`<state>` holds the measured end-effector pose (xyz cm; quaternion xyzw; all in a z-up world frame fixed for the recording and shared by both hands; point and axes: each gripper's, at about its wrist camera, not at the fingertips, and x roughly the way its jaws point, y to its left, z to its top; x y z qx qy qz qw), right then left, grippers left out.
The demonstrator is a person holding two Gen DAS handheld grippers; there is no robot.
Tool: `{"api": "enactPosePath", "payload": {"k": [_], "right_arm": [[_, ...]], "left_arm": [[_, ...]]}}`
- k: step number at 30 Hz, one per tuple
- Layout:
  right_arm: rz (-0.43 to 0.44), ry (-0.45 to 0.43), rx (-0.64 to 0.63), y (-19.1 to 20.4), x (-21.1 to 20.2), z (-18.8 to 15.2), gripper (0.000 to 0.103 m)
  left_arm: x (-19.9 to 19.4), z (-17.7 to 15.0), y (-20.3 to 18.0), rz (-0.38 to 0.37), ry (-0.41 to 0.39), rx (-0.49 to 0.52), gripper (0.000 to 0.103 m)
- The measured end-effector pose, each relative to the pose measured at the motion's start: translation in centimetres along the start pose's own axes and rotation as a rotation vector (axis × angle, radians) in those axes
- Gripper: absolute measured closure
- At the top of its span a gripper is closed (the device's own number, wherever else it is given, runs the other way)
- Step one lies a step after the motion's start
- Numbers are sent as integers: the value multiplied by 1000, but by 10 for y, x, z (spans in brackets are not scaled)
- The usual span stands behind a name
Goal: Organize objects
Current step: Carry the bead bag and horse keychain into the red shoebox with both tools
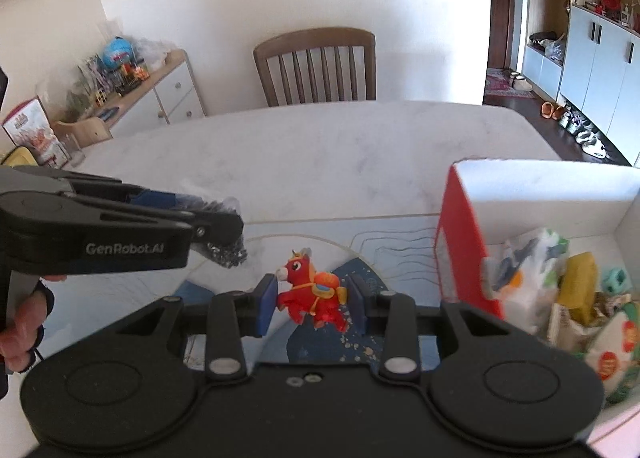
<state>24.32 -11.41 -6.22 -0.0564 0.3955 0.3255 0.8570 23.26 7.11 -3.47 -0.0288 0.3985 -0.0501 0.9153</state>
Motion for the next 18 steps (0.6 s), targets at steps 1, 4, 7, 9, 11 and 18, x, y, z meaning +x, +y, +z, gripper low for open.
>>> {"api": "enactPosePath", "payload": {"k": [1,4,7,9,11,18], "right_arm": [[3,-3,0,-2,-7,0,67],[7,-19,-11,-9,-27,1,67],[8,-33,-20,-18,-45,3,67],[8,-38,-23,-25,-57,5,67],[8,-45,-30,-32,-67,5,67],[7,-63,-31,-62,-95,5,67]], "left_arm": [[-5,1,-4,-2,-5,5,66],[-21,4,-18,-4,-16,26,66],[-34,6,-34,-9,-24,48,66],[-41,8,-47,-8,-30,63,66],[-47,10,-59,-13,-31,74,66],[-49,16,-107,-37,-26,105,66]]}}
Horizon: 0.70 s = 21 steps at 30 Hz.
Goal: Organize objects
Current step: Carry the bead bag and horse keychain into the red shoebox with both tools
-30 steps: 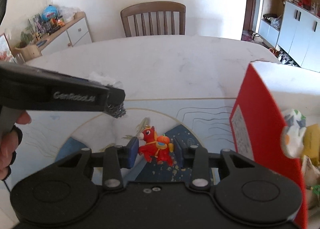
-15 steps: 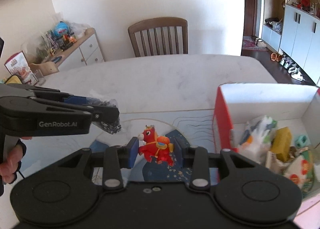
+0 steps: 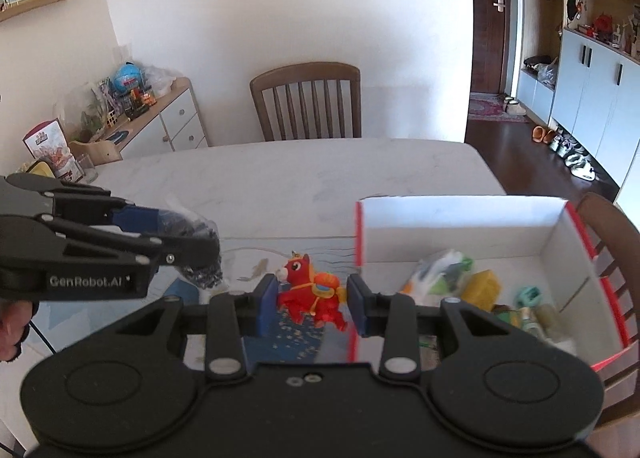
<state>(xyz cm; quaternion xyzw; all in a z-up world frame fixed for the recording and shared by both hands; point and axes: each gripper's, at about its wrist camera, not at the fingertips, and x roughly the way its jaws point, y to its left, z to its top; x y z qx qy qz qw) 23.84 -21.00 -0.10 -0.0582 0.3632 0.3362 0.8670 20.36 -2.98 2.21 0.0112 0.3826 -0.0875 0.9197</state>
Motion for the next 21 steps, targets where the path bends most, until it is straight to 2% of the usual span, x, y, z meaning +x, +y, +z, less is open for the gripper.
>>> {"api": "enactPosePath", "payload": {"k": [11,21], "right_arm": [[-31,-13,7,-70,-25,-5,67],[-86,-5,7,-140,-25,-11,67]], "left_arm": [[32,17,-74,-26,15,48,66],[76,33,-118,-21,52,69,66]]}}
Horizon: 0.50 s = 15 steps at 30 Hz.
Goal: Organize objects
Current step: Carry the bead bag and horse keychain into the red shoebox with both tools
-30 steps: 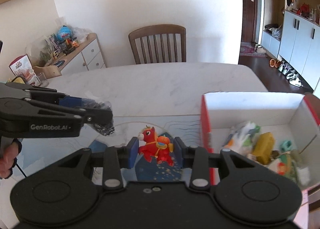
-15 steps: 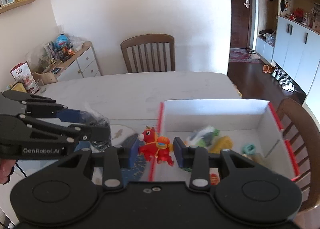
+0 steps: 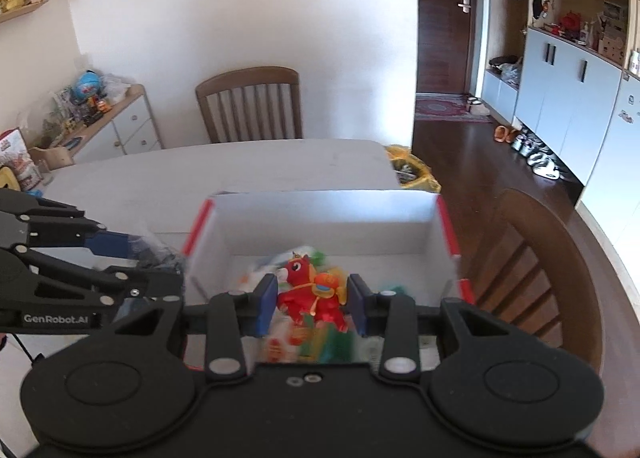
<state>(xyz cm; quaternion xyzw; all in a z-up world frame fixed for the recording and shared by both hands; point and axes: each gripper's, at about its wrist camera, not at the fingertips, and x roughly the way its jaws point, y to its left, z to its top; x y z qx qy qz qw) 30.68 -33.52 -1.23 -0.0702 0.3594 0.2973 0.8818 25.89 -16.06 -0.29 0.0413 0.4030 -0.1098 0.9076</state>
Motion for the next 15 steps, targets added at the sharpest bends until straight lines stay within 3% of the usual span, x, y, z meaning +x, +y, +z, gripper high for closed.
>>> {"api": "enactPosePath", "payload": {"k": [6,15], "right_arm": [[-28,22,3,-32,12,-3,67],[-9,34,-18,-50,43,4,67]], "left_arm": [[27,12,-10,16,22,1,66],[66,30,-17,52,45,11,66]]}}
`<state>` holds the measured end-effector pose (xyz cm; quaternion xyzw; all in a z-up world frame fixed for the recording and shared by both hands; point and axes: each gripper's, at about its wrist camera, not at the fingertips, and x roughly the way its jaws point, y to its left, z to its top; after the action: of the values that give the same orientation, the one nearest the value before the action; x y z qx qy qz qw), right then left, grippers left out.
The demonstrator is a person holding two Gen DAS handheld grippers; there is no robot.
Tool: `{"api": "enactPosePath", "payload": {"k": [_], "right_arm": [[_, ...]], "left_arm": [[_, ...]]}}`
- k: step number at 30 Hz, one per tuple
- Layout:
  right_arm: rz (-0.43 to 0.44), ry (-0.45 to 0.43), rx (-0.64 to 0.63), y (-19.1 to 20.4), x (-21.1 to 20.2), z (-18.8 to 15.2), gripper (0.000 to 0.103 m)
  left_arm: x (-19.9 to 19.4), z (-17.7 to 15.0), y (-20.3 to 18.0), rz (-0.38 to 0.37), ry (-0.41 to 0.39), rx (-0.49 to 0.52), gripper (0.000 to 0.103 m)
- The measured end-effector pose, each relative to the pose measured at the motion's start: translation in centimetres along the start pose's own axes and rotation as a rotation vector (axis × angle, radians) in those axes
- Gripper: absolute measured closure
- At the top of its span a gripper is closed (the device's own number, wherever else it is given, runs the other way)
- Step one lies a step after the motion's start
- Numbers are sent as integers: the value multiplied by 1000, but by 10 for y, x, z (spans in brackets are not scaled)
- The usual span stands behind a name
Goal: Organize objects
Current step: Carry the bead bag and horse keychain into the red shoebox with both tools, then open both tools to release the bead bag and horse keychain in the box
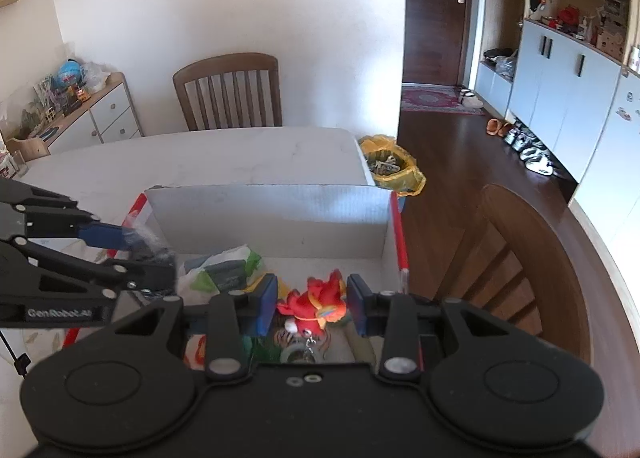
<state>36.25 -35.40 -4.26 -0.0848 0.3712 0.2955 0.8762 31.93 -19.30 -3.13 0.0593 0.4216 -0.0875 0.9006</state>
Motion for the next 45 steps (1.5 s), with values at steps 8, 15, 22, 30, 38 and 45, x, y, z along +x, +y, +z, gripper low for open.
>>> {"api": "enactPosePath", "payload": {"k": [8,15,22,30,38,45], "right_arm": [[13,37,-33,0,40,5,67],[32,78,-4,-11,59,-3,67],[51,133,-15,-14,66,-12,67],[68,160,-17,-14,63,-16,65],[72,140,-5,-14,44,-18,63],[74,104,20,-8,18,-16,62]], "left_arm": [[39,8,-6,-4,47,6,66],[61,3,-6,-5,82,2,66],[69,-2,-2,-29,93,-12,66],[69,-3,-1,-55,87,-29,64],[53,-5,-1,-44,48,-34,46],[22,-8,3,-49,-10,-28,46]]}}
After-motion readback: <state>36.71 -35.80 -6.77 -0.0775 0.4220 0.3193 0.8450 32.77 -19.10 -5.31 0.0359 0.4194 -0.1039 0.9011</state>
